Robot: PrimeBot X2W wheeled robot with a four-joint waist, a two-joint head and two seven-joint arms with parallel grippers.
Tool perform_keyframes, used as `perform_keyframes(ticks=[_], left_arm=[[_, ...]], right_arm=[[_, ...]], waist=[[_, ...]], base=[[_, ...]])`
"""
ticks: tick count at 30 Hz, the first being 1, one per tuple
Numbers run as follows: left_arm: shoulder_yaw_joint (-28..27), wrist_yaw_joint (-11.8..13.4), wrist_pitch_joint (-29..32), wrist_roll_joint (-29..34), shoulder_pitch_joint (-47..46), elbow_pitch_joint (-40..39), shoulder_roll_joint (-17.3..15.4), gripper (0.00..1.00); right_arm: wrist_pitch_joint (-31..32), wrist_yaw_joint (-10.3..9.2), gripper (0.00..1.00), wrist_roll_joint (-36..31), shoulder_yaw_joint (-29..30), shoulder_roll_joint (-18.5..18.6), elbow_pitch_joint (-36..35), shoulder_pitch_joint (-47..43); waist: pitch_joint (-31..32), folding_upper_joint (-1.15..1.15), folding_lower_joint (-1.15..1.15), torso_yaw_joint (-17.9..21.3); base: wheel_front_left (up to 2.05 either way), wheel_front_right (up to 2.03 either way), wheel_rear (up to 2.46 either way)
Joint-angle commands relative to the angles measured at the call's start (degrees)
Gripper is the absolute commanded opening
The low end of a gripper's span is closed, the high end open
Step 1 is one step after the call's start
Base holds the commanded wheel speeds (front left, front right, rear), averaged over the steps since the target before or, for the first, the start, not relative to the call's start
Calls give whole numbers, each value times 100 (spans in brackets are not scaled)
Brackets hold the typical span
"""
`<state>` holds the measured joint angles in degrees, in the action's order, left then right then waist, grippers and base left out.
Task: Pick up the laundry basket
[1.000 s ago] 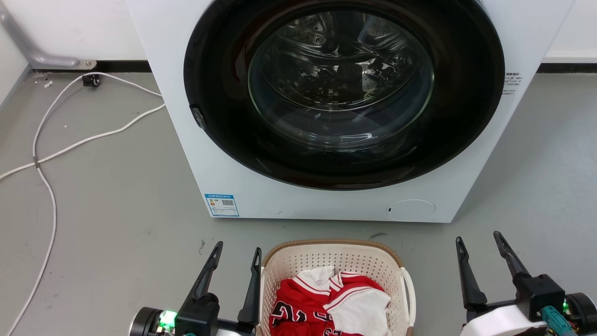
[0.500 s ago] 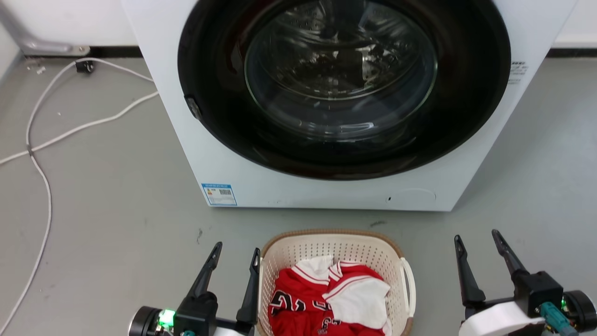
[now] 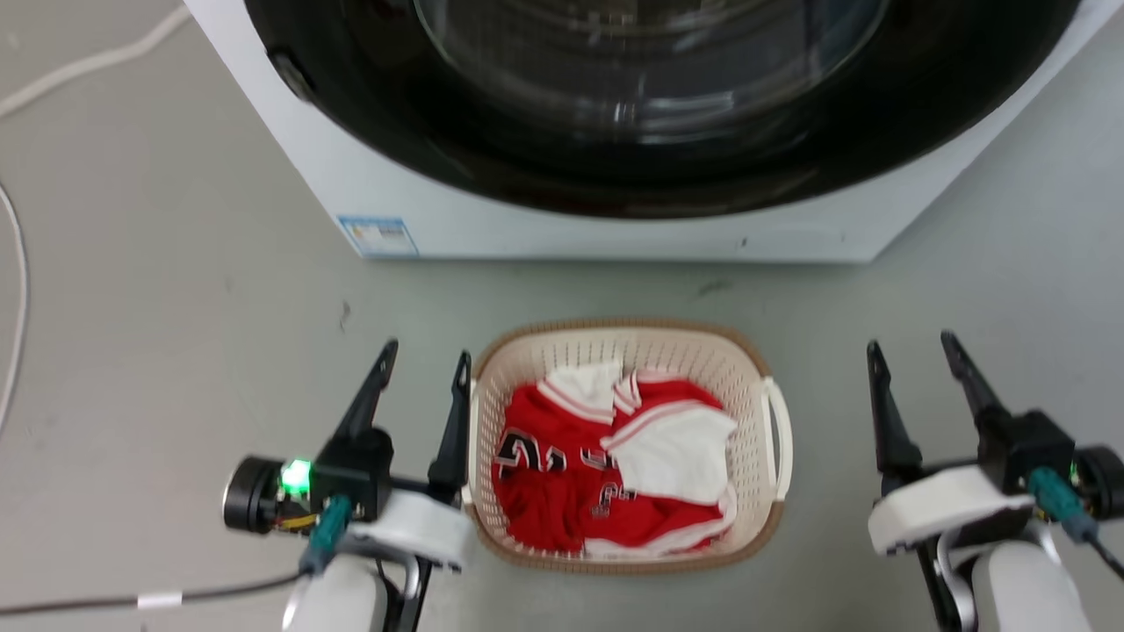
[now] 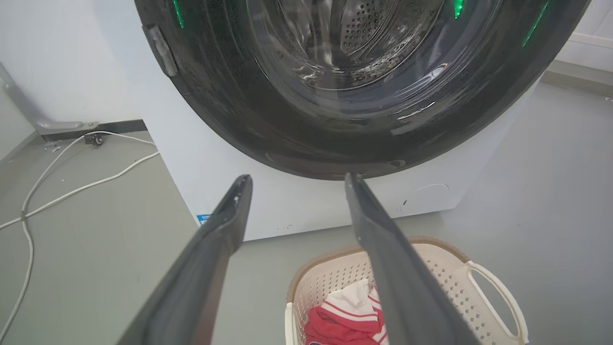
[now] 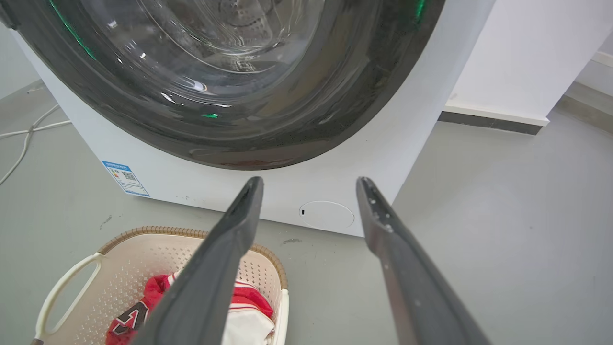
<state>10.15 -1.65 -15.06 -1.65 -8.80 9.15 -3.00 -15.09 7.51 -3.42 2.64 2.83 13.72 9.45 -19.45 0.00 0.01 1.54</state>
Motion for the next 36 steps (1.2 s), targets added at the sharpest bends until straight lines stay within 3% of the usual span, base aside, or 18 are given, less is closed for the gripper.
perform_keyframes(ticks=[1,6,13,26,36], left_arm=[[-52,-82,-16,-25,-213,209,-10,100],[-168,-271,-18,-146,-743,866,-103,100],[-89,-466,-17,-146,-1679,2130,-224,100],[261,-566,-18,-245,-3033,4302,-277,100],[593,-576,-14,-541,-3678,5299,-213,100]], right_arm=[[-12,-4,100,-25,33,10,90,232],[-13,-5,100,-90,64,9,563,754],[52,-5,100,35,292,8,1962,1761],[308,-4,100,3,101,7,4003,2986],[579,-5,100,-200,379,7,4928,3584]], waist=[[-587,0,-1,-3],[-1053,0,-1,39],[-1749,0,-1,4],[-2407,0,-1,-64],[-2701,0,-1,-127]], base=[[0,0,0],[0,0,0],[0,0,0],[0,0,0],[0,0,0]])
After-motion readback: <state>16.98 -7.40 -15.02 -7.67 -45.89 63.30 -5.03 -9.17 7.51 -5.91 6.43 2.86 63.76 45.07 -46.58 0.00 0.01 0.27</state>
